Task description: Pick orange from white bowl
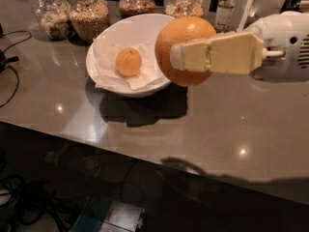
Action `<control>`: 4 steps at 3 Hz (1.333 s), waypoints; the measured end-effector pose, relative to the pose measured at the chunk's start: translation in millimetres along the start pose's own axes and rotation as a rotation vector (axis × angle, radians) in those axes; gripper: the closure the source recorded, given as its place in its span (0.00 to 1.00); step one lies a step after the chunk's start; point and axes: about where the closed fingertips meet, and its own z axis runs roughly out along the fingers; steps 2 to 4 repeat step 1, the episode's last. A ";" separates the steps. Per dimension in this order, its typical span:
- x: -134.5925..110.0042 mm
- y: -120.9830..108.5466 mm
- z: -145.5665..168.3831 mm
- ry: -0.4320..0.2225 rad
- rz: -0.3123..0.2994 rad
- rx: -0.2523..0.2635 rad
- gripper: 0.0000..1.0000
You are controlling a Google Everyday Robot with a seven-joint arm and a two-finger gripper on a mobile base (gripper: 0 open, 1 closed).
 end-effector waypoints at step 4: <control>6.8 0.1 -2.3 -0.006 0.010 0.006 1.00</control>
Offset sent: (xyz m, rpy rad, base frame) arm 0.0000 0.0000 0.0000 0.0000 0.0000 0.0000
